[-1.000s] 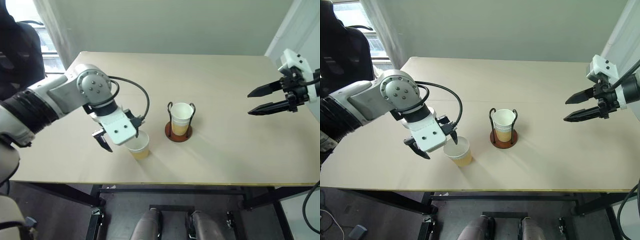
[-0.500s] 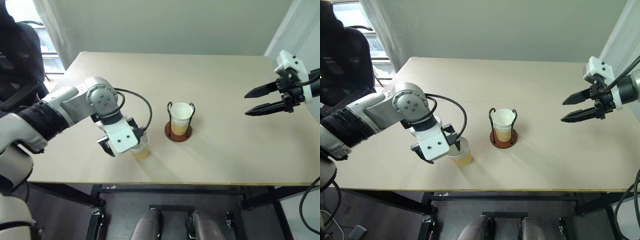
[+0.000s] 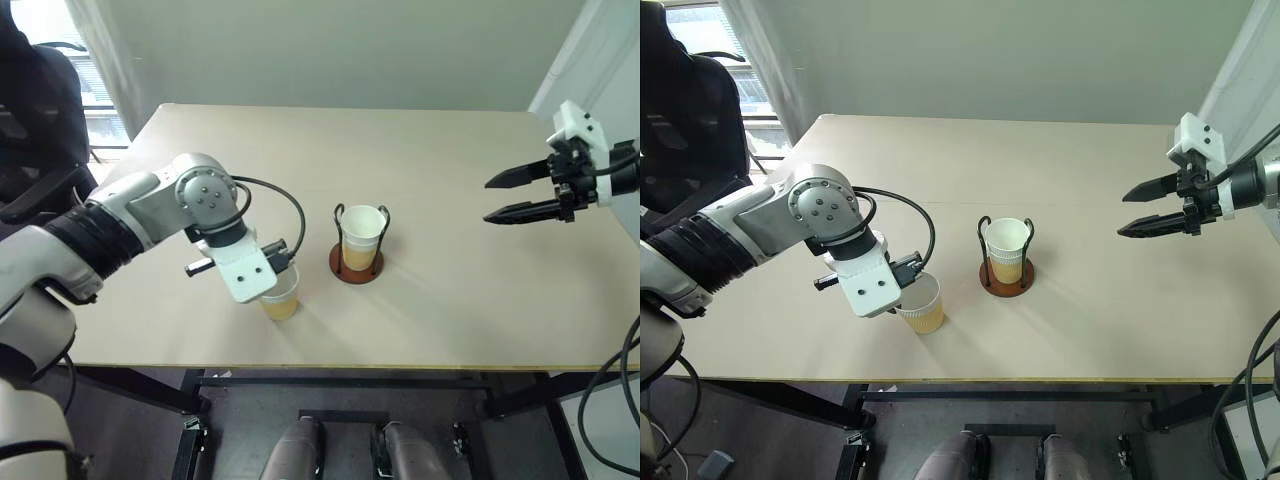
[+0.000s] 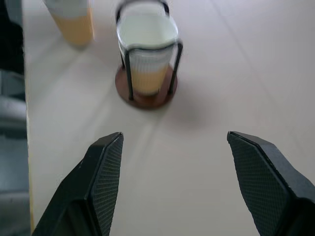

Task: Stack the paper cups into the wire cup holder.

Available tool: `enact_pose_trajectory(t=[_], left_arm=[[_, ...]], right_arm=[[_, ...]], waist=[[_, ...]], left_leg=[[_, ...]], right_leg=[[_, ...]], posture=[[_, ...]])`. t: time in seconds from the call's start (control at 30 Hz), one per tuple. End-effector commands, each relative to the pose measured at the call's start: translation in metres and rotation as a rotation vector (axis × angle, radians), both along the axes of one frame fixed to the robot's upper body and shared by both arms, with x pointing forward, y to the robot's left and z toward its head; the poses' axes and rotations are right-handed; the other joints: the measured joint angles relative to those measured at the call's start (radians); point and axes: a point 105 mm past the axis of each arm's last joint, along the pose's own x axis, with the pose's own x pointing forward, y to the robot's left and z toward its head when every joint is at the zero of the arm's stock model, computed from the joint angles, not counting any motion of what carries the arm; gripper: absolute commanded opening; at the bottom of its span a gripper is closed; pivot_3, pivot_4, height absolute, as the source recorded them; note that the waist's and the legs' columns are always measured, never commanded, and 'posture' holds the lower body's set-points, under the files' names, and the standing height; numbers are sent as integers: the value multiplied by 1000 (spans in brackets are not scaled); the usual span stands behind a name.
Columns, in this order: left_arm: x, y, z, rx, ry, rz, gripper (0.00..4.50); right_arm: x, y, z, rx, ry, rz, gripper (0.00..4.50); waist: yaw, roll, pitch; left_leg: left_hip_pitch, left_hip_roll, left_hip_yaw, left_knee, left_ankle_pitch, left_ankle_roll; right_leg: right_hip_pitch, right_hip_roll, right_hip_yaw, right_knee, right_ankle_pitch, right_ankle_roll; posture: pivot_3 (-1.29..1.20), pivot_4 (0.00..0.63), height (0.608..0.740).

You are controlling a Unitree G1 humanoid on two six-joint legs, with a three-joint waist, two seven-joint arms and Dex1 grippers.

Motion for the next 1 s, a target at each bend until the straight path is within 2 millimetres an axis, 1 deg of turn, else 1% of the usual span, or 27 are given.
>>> enact_pose_trajectory(t=[0.03,0.2,0.33,0.43,0.5,0.63,0.7,0.83,0.93,1.0], left_arm=[[6,0,18,-11,-34,18,30],[7,-4,27,-49,-29,47,30],[11,-12,43,-96,-48,70,30],[17,-25,70,-163,-83,95,30],[19,-30,82,-186,-102,99,30],[35,-39,124,-211,-244,109,30],[39,-43,139,-224,-293,113,30],[43,-50,157,-235,-347,110,30],[45,-55,165,-248,-371,117,30],[47,-59,167,-264,-372,118,30]], right_arm=[[-9,0,18,96,-38,57,3421],[-13,5,21,150,-42,101,3421],[-15,7,20,157,-29,115,3421],[-18,8,20,169,-13,128,3421],[-19,9,20,172,-3,134,3421],[-21,9,21,169,3,138,3421],[-21,8,22,167,0,137,3421],[-20,5,22,152,-6,126,3421],[-19,3,22,147,-10,120,3421],[-19,3,22,143,-11,118,3421]], waist=[[1,0,0],[1,0,0],[1,0,0],[3,0,0],[3,0,0],[4,0,0],[4,-1,1],[3,-1,0],[4,-1,1],[5,-1,1]], left_leg=[[0,0,0,0,0,0],[-1,0,0,0,0,-1],[-1,0,0,0,0,-1],[-1,0,0,0,-1,-3],[-2,0,0,0,-3,-6],[-3,0,0,0,-5,-10],[-3,0,0,0,-5,-10],[-3,0,1,-1,-6,-9],[-3,0,1,-1,-5,-5],[-3,0,1,-1,-4,-2]], right_leg=[[0,0,0,0,0,0],[0,0,0,-1,0,0],[0,0,0,-1,0,0],[0,0,0,-1,0,0],[0,0,0,-1,0,0],[0,0,0,-2,0,0],[0,0,0,-2,0,1],[0,0,0,-3,-1,3],[0,0,0,-3,-2,4],[0,0,0,-3,-3,5]], posture=[[0,150,740],[0,150,740],[0,150,740],[0,150,740],[0,150,740],[0,150,740],[0,150,740],[0,150,740],[0,150,740],[0,150,740]])
